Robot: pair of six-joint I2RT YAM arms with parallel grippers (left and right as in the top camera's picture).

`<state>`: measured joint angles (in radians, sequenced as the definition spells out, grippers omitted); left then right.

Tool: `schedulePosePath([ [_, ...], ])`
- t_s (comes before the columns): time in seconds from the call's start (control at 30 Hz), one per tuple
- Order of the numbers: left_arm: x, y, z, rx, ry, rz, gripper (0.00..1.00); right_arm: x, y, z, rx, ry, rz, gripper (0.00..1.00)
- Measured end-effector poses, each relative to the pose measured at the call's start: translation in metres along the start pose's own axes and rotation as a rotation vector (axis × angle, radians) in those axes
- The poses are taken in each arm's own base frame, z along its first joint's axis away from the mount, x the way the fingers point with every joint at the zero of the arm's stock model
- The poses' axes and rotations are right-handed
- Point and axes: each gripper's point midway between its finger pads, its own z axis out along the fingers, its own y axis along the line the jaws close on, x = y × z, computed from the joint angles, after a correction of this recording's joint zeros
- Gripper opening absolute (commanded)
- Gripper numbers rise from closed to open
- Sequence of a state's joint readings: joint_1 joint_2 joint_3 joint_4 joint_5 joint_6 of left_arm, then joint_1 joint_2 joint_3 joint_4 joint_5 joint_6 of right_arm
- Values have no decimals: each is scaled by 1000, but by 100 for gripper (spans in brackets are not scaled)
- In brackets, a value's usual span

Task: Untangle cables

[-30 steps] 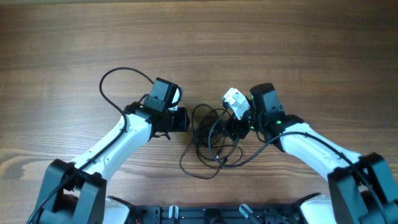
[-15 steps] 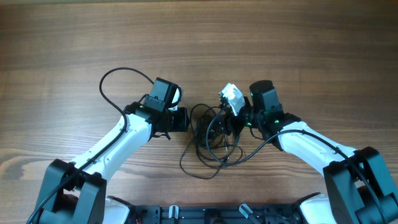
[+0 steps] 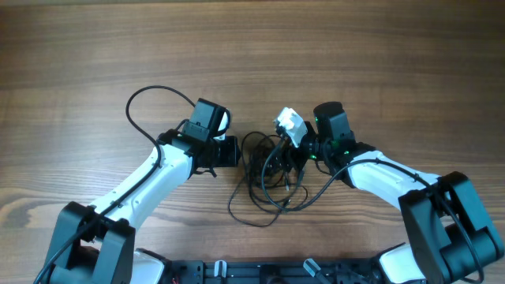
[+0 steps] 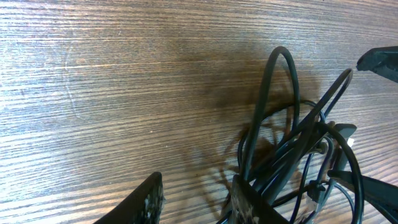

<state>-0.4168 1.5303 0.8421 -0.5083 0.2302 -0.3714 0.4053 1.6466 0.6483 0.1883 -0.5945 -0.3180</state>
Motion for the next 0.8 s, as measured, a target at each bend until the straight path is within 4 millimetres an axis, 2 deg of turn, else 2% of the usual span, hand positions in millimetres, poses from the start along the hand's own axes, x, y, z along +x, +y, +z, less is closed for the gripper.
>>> schedulePosePath([
  [0.27, 0, 0, 0, 2, 1, -14, 37, 11, -1, 6, -10, 28, -32, 79],
  [0.57, 0, 0, 0, 2, 1, -17, 37, 9, -2, 8, -5, 15, -68, 65],
  [0.8, 0, 0, 0, 2, 1, -17, 37, 8, -3, 8, -4, 11, -54, 69],
])
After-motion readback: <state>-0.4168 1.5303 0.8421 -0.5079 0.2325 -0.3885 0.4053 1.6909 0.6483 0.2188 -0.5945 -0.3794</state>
